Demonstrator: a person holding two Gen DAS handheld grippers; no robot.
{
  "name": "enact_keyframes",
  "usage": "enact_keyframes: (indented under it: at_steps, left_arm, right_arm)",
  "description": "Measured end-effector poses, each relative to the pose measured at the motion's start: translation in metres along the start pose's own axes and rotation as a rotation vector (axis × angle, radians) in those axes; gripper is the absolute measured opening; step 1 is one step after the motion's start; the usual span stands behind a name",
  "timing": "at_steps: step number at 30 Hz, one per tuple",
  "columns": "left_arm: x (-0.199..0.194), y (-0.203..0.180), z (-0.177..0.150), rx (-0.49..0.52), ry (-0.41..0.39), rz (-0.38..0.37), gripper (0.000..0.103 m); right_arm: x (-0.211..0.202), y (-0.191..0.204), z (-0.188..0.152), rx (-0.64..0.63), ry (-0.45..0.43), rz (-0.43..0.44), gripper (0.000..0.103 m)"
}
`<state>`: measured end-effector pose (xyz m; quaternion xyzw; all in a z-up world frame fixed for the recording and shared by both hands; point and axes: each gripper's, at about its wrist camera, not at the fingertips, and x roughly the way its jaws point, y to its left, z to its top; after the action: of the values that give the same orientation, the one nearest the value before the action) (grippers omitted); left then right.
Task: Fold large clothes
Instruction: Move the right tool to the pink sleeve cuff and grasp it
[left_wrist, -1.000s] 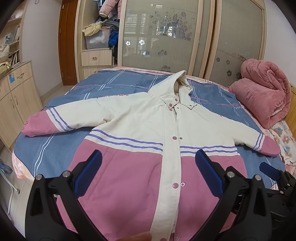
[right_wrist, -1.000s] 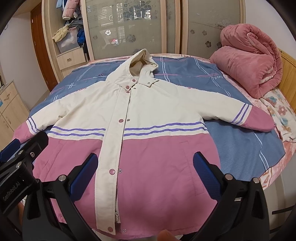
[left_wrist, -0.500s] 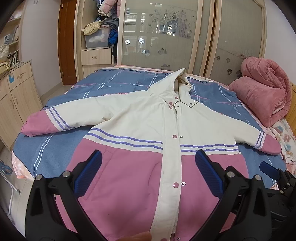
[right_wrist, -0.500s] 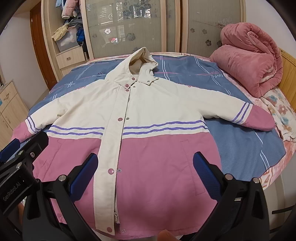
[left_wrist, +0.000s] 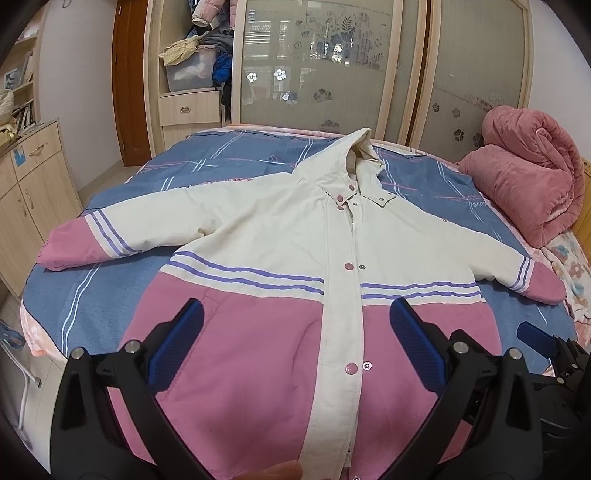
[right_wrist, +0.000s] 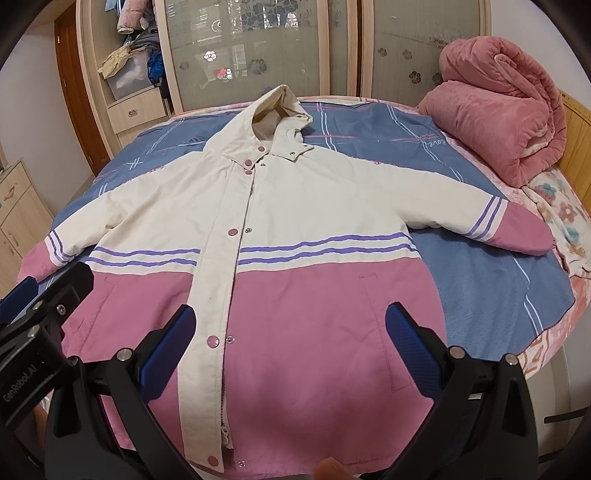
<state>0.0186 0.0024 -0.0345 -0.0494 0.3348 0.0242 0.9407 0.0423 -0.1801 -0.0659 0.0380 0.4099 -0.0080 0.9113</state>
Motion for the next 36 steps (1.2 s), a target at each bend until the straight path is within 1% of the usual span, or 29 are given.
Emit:
enact_keyframes:
  at_steps: [5,7,9,11,12,14,15,16,17,18,19,20,22,23,24,25,26,28,29,31,33,34,35,36]
  left_arm:
    - [0.007,-0.001,0.002,-0.005,0.007,0.009,0.101]
    - [0.01,0.001,0.004,-0.018,0.006,0.008,0.101]
    - [0.014,0.004,0.008,-0.03,0.004,-0.016,0.101]
    - [0.02,0.004,0.011,-0.037,0.014,-0.039,0.101]
    - [0.025,0.002,0.012,-0.037,0.025,-0.049,0.101]
    - [0.034,-0.006,0.014,-0.03,0.056,-0.09,0.101]
    - [0.039,-0.01,0.014,-0.028,0.069,-0.109,0.101]
    - [0.044,-0.016,0.014,-0.026,0.082,-0.123,0.101]
    - [0.049,-0.021,0.014,-0.021,0.086,-0.125,0.101]
    - [0.055,-0.026,0.013,-0.014,0.091,-0.122,0.101]
    - [0.062,-0.032,0.013,-0.006,0.1,-0.116,0.101]
    - [0.071,-0.039,0.012,0.0,0.116,-0.111,0.101]
    - [0.088,-0.049,0.013,0.001,0.145,-0.102,0.101]
    - [0.097,-0.056,0.013,0.0,0.16,-0.103,0.101]
    - [0.106,-0.061,0.013,-0.002,0.172,-0.107,0.101]
    - [0.118,-0.07,0.014,-0.006,0.192,-0.105,0.101]
    - [0.126,-0.077,0.015,-0.011,0.208,-0.106,0.101]
    - [0.143,-0.092,0.016,-0.017,0.242,-0.116,0.101]
    - [0.152,-0.103,0.015,-0.015,0.266,-0.121,0.101]
    - [0.166,-0.125,0.012,0.0,0.311,-0.151,0.101]
    - [0.168,-0.143,0.007,0.033,0.311,-0.165,0.101]
    - [0.167,-0.15,0.005,0.056,0.304,-0.163,0.101]
    - [0.167,-0.162,0.003,0.101,0.292,-0.154,0.101]
    - [0.166,-0.167,0.002,0.126,0.287,-0.148,0.101]
  right_arm:
    - [0.009,-0.006,0.0,0.0,0.009,-0.001,0.102]
    - [0.013,-0.016,0.005,0.015,-0.003,-0.008,0.102]
    - [0.016,-0.037,0.014,0.062,-0.035,-0.02,0.102]
    - [0.026,-0.073,0.029,0.151,-0.065,-0.021,0.102]
    - [0.033,-0.087,0.036,0.185,-0.06,-0.008,0.102]
    - [0.067,-0.128,0.056,0.259,0.013,0.02,0.102]
    - [0.082,-0.143,0.062,0.286,0.04,0.005,0.102]
    - [0.098,-0.164,0.069,0.324,0.056,-0.039,0.102]
    - [0.113,-0.185,0.074,0.368,0.051,-0.102,0.102]
    - [0.12,-0.201,0.074,0.405,0.037,-0.152,0.099]
    - [0.128,-0.223,0.07,0.472,0.012,-0.213,0.098]
    - [0.134,-0.242,0.06,0.541,-0.009,-0.237,0.098]
    - [0.146,-0.273,0.034,0.681,-0.026,-0.22,0.097]
    - [0.159,-0.292,0.019,0.779,0.019,-0.196,0.097]
    - [0.167,-0.306,0.015,0.832,0.043,-0.157,0.095]
    - [0.167,-0.311,0.017,0.841,0.034,-0.151,0.095]
    - [0.162,-0.318,0.024,0.833,0.008,-0.185,0.095]
    - [0.157,-0.329,0.032,0.825,-0.015,-0.236,0.095]
    - [0.158,-0.336,0.033,0.836,-0.016,-0.232,0.095]
    - [0.168,-0.36,0.027,0.924,0.002,-0.176,0.095]
    - [0.172,-0.375,0.027,0.99,-0.008,-0.152,0.095]
    - [0.171,-0.38,0.033,1.005,-0.017,-0.164,0.095]
    - [0.168,-0.384,0.04,1.002,-0.034,-0.194,0.095]
    - [0.166,-0.386,0.047,0.992,-0.047,-0.222,0.095]
